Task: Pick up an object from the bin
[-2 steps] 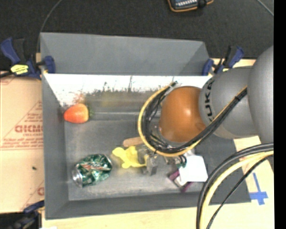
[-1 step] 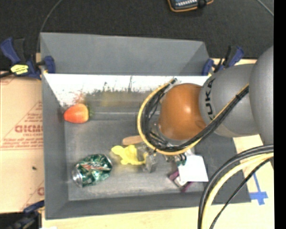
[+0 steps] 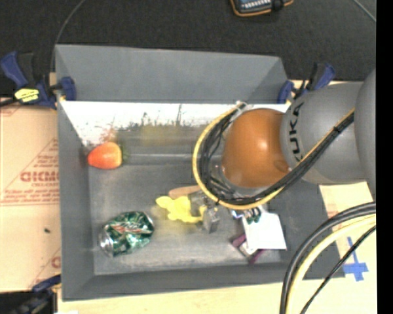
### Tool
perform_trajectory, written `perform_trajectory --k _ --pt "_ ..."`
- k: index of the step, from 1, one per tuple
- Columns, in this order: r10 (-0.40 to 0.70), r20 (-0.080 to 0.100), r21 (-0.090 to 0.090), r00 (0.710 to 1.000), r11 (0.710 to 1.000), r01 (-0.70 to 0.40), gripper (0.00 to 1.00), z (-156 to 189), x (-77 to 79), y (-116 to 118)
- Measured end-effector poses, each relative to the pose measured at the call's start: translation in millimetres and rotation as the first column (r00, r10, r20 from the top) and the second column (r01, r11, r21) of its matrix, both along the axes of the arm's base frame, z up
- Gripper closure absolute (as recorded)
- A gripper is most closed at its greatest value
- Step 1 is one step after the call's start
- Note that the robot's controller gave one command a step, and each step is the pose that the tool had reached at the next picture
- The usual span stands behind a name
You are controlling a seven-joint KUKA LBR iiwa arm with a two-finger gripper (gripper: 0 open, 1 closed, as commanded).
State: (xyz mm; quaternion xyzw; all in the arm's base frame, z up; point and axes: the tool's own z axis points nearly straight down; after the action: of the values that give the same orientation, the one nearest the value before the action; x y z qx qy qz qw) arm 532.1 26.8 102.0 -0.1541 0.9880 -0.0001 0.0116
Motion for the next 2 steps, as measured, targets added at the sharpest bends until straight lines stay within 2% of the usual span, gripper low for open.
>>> perform_trajectory --k 1,2 --pt "0.009 0.008 0.001 1.000 1.000 -0.009 1.00 6.3 3.4 1.8" --pt "0.016 0.001 -0.001 1.000 1.000 -0.016 1.00 19.6 5.4 1.3"
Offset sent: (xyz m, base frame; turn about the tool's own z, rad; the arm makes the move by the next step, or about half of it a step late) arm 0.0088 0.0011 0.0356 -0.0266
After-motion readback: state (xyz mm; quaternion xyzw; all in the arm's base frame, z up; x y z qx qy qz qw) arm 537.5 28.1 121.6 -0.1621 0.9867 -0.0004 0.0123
